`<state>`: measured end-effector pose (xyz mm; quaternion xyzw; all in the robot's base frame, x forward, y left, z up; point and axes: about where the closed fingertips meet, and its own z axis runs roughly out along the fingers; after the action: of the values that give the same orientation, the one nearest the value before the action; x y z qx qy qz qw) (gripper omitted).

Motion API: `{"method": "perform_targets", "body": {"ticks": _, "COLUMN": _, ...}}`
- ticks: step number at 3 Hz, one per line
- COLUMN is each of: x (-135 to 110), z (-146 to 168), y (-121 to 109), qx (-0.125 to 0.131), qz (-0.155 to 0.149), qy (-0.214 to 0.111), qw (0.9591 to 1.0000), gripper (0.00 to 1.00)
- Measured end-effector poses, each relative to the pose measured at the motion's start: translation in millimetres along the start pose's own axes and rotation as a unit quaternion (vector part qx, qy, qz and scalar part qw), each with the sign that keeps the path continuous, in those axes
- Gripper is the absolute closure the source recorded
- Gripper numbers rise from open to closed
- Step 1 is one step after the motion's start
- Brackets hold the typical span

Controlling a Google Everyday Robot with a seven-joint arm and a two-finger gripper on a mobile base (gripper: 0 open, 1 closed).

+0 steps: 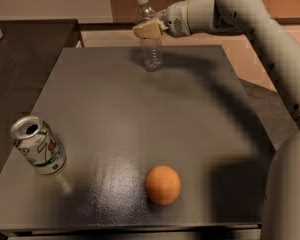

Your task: Knock water bottle over

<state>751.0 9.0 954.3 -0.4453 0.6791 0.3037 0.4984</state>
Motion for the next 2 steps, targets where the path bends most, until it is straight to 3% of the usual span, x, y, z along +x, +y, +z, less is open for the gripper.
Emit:
{"method": "perform_targets", "body": {"ticks": 1, "x": -2, "z": -31, "y": 17, "qx": -0.002, "qz": -0.038, "qy": 0.063, "qw": 0.9973, "gripper": 1.00}}
{"method": "perform_targets", "body": {"ticks": 2, "x": 7, "z": -56, "y": 31, "qx": -0.005, "qz": -0.064, "qy": 0.136, "qw": 0.9887, "gripper": 1.00}}
